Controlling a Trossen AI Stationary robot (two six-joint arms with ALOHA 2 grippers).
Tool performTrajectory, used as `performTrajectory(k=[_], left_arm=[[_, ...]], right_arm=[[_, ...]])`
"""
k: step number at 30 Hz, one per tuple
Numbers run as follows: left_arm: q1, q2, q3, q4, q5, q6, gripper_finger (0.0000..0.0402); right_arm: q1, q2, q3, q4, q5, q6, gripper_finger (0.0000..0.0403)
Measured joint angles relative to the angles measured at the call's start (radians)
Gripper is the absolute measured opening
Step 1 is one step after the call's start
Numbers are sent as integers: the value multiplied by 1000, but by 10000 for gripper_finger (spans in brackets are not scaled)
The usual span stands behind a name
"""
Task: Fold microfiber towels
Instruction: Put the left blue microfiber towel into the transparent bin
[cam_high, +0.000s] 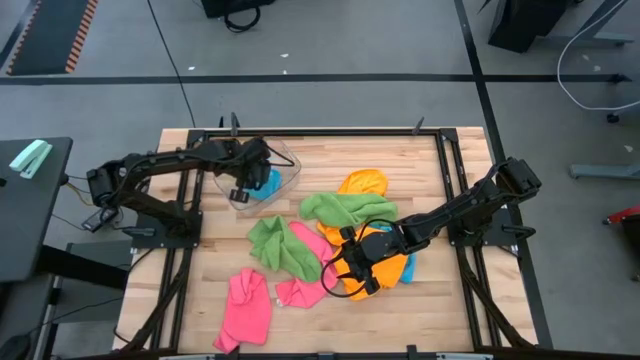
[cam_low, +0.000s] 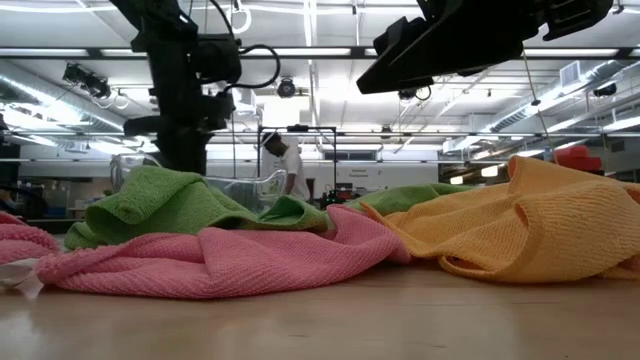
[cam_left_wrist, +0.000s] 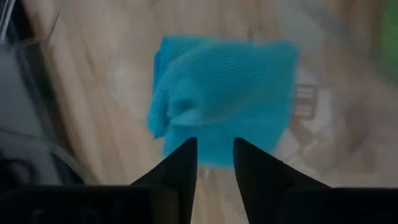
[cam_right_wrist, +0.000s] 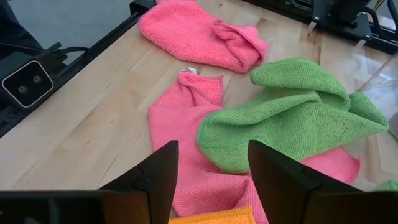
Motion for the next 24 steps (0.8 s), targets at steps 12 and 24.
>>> performTrajectory(k=[12, 24], left_arm=[[7, 100, 0, -3, 33, -16, 65], [30, 240, -1, 146, -79, 167, 44]], right_arm=[[-1, 0, 0, 23, 0, -16, 202], [-1, 0, 0, 23, 0, -37, 202]])
